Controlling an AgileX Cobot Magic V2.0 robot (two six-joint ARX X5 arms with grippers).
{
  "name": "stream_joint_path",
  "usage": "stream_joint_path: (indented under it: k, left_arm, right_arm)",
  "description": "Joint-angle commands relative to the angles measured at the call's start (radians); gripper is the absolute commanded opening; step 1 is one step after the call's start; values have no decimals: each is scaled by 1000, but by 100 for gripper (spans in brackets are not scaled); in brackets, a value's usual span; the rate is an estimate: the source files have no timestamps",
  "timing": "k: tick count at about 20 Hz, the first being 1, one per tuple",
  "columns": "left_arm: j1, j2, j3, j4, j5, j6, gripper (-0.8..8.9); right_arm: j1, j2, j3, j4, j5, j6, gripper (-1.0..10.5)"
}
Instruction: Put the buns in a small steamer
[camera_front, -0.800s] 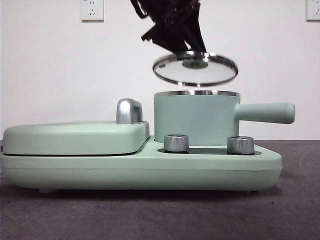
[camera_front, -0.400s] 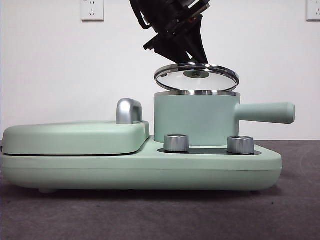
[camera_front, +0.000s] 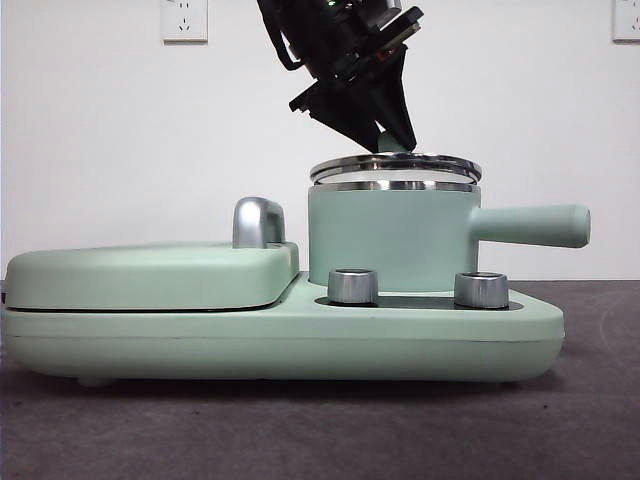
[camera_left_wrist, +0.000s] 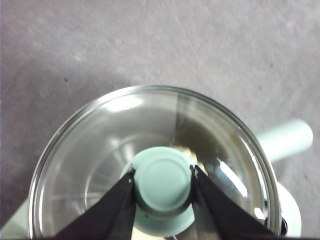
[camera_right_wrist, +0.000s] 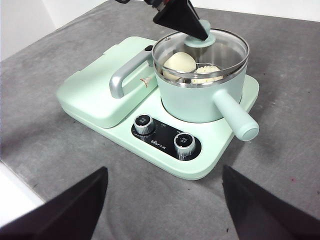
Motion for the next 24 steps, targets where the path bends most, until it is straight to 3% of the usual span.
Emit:
stream_joint_path:
  k: [1,10,11,14,15,20,22,24]
  left_arm:
    - [-22,34,31,-7,7,65,15]
    - [-41,51,32,-27,7,96,41]
    - [-41,49,32,-26,7,92,86]
    - [-40,42,55,-27,7,47,374]
    - [-40,39,71,-33,7,39,412]
    - [-41,-49,137,-146,7,10,418]
    - [-40,-109,146,-251,7,-45,414]
    - [-38,-174,146,-373,7,-177,405]
  right_arm:
    - [6,-2,7,10,4,25,362]
    - [6,-2,7,10,4,25,362]
    - [6,-2,7,10,4,25,362]
    - [6,-2,7,10,4,25,362]
    - [6,-2,7,10,4,25,362]
    - [6,-2,7,10,4,25,362]
    - [6,-2,7,11,3,25,362]
    - [6,-2,7,11,3,25,362]
